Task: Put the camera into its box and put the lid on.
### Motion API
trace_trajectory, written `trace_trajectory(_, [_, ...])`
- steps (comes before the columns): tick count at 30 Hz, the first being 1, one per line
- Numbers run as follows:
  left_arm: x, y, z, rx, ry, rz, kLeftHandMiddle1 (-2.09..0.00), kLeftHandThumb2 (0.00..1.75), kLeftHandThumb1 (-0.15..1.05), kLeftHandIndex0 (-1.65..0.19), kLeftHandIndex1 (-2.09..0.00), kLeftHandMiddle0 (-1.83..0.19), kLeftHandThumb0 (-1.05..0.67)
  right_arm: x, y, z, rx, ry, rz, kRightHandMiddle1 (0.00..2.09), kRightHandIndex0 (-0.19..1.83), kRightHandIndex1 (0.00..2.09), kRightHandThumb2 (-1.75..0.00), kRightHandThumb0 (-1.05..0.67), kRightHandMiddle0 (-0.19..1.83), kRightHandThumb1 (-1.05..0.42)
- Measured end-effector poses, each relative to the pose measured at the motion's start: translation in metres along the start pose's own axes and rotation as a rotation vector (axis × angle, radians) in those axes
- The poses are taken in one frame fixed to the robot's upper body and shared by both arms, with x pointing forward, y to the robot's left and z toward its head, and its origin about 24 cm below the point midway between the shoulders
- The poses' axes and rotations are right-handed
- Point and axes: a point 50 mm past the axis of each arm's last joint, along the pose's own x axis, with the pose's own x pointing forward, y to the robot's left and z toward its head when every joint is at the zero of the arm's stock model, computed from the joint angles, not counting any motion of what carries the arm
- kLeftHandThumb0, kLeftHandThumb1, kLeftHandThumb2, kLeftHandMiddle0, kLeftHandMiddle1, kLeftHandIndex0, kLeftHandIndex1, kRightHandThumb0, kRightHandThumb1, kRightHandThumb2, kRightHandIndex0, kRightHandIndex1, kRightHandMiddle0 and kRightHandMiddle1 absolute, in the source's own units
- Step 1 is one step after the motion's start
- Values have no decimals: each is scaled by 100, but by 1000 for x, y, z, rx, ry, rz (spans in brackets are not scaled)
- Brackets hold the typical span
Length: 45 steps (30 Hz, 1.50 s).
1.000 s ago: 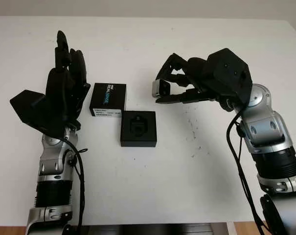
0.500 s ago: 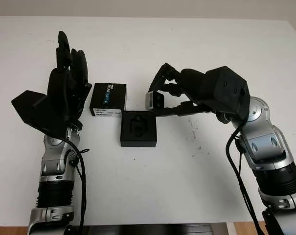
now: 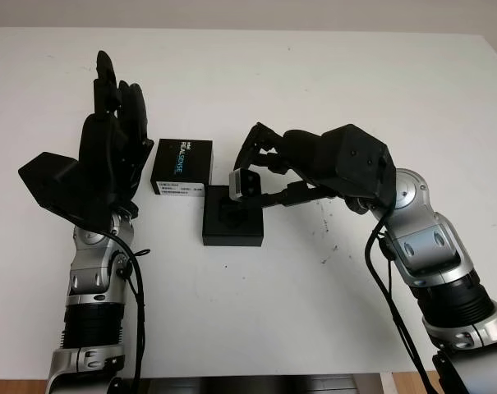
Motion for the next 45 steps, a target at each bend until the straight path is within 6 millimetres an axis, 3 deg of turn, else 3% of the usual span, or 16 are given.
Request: trace_trajectory(45, [0, 0, -1, -2, 0, 14, 0, 52, 105, 19, 0, 19, -72, 0, 17, -4, -23, 101, 60, 204, 14, 0, -18, -37, 1, -105])
